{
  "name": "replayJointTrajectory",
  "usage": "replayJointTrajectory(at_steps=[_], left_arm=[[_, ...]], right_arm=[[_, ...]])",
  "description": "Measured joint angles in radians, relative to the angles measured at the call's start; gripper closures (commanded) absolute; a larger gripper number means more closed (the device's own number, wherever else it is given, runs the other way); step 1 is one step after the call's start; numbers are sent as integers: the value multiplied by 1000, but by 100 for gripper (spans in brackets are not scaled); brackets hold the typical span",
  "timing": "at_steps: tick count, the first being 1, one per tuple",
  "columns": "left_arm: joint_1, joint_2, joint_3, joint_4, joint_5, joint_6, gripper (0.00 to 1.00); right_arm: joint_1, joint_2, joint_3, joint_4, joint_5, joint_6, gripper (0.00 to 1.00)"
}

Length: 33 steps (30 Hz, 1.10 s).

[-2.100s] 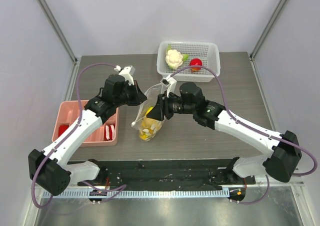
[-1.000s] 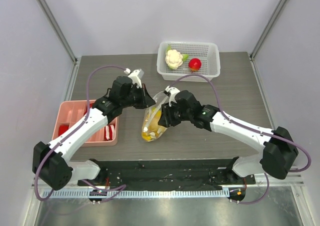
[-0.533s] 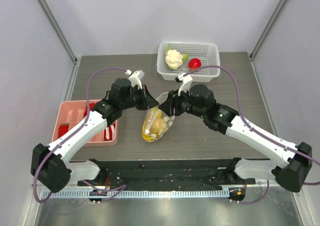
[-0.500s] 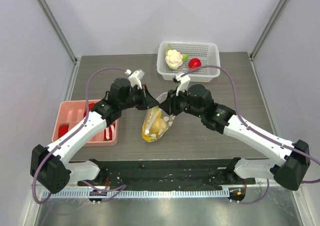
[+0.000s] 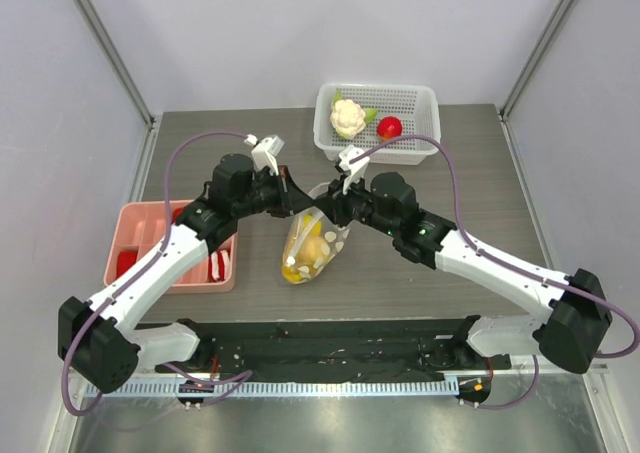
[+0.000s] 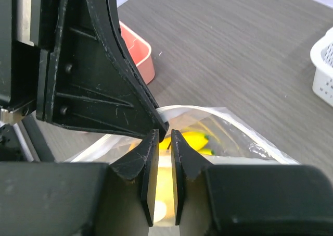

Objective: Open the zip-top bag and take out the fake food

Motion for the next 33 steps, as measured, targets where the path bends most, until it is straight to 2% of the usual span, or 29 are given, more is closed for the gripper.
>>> replayJointTrajectory(at_steps=[6, 15, 20, 22, 26, 28, 33], left_arm=[[21, 0, 0, -28, -49, 16, 100], [-8, -8, 0, -10, 16, 8, 100], [-5, -8, 0, -10, 16, 8, 100], [-5, -8, 0, -10, 16, 8, 100], [-5, -8, 0, -17, 2, 11, 100], [-5, -6, 6, -30, -14, 12, 100], [-3, 5, 8, -35, -23, 11, 100]], right_arm=[[0, 77, 0, 118, 29, -22, 79], [0, 138, -87, 167, 90, -35, 78], [0, 134, -118, 171, 105, -17, 68], [0, 134, -116, 168, 111, -4, 66], [2, 184, 27, 13, 166, 82, 55], [2, 208, 96, -47, 196, 130, 55], [2, 209, 81, -113, 222, 197, 54]])
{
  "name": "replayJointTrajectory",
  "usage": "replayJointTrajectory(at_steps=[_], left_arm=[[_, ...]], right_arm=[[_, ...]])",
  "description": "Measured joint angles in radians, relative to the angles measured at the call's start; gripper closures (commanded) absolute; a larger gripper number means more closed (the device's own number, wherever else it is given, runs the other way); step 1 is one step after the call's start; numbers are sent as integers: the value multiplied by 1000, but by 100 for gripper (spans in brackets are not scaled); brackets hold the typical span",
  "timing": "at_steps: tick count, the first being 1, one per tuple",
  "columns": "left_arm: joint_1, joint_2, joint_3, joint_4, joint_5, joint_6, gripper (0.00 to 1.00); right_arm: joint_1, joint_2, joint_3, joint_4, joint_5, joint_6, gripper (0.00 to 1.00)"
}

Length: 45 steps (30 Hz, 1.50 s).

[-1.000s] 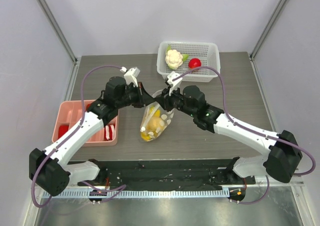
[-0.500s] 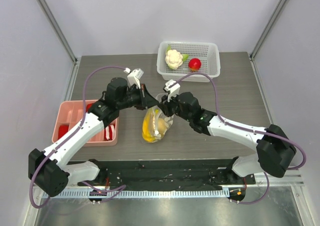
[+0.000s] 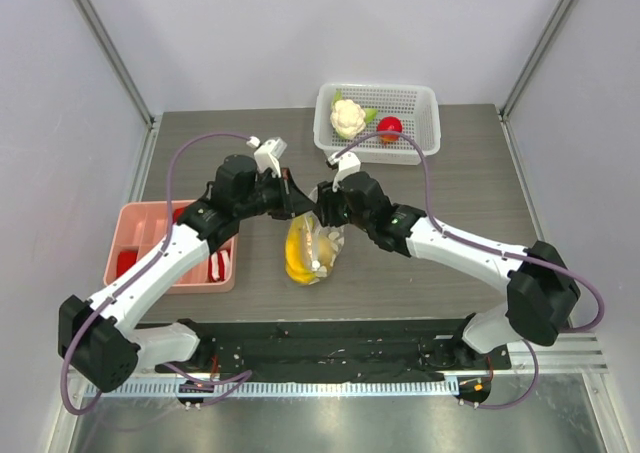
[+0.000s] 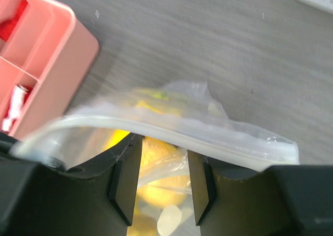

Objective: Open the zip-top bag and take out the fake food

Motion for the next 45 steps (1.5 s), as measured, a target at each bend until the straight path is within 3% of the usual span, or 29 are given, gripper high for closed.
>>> replayJointTrajectory(at_steps=[8, 18, 31, 41, 44, 45], left_arm=[[0, 22, 0, -18, -30, -1, 100], [0, 97, 17, -53, -60, -3, 100], [0, 132, 17, -72, -59, -4, 100], [0, 134, 17, -73, -59, -4, 99], [0, 134, 17, -72, -59, -4, 100], [0, 134, 17, -73, -59, -4, 100]], right_arm=[[-4, -1, -54, -86, 6, 26, 58], [-68, -50, -129, -189, 16, 26, 54], [-74, -148, -135, -168, -183, 24, 54], [-74, 34, -97, -89, -225, 30, 57], [-74, 60, -104, -82, -230, 29, 48], [-74, 61, -109, -78, -237, 27, 37]])
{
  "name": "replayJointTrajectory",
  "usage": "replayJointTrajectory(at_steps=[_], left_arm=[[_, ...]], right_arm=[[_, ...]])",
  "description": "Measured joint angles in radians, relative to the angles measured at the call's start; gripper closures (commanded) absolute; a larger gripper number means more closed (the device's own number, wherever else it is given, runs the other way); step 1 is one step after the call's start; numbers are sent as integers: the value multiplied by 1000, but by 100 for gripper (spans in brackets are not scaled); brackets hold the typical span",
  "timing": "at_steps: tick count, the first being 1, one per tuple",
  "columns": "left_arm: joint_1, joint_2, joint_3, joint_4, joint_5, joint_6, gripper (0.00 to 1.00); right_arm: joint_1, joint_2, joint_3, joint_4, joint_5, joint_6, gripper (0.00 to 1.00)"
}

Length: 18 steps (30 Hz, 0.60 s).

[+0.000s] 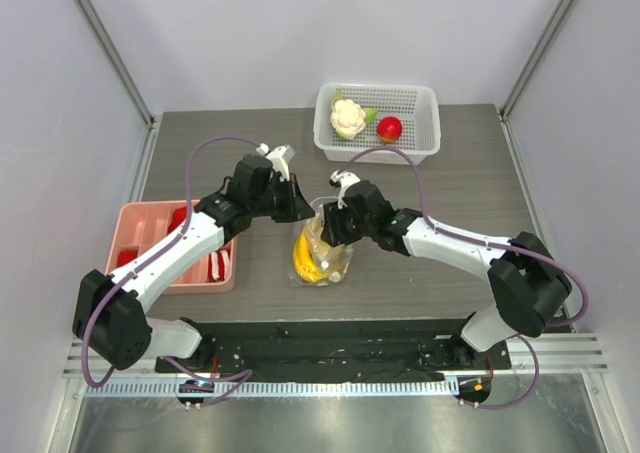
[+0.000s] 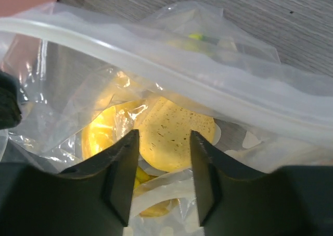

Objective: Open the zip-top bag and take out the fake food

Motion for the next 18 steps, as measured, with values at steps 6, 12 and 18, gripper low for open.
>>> replayJointTrajectory(at_steps=[6, 12, 18], left_arm=[[0, 0, 0, -2, 0, 0, 100], [0, 0, 0, -6, 0, 0, 100], [0, 0, 0, -13, 0, 0, 100]], right_arm=[[0, 0, -31, 20, -50, -29, 14], [0, 10, -42, 20, -68, -56, 13], [0, 87, -46, 50, -75, -59, 12]])
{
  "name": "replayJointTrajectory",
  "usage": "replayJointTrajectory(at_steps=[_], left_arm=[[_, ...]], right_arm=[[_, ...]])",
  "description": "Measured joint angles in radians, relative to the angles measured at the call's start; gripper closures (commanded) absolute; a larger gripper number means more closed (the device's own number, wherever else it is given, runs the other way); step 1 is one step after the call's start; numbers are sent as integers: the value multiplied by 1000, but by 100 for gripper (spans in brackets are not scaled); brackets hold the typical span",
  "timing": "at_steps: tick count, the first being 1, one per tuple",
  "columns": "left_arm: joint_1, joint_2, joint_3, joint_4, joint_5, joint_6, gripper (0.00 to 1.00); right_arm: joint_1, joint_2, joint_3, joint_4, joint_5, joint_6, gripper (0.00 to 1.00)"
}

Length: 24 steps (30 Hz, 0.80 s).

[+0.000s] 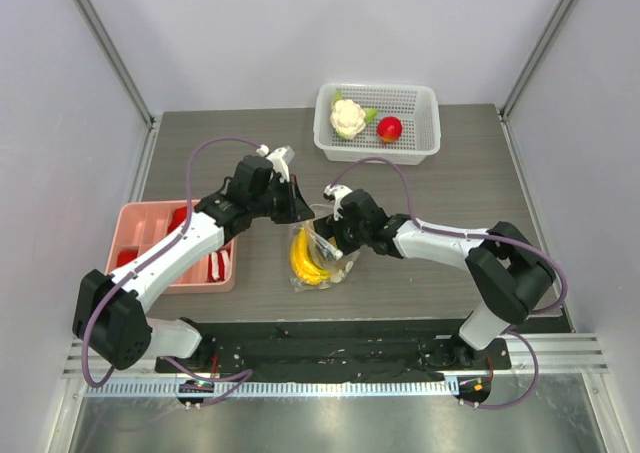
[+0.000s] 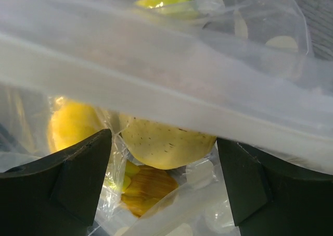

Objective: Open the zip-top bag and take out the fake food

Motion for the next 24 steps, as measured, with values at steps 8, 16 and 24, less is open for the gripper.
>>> replayJointTrajectory(at_steps=[8, 16, 24], left_arm=[[0, 13, 0, -7, -1, 0, 100], [0, 15, 0, -7, -5, 0, 100], [0, 20, 15, -7, -11, 1, 100]], right_arm=[[0, 32, -40, 112, 34, 10, 32], [0, -12, -76, 154, 100, 32, 70], [0, -269, -100, 129, 175, 26, 71]])
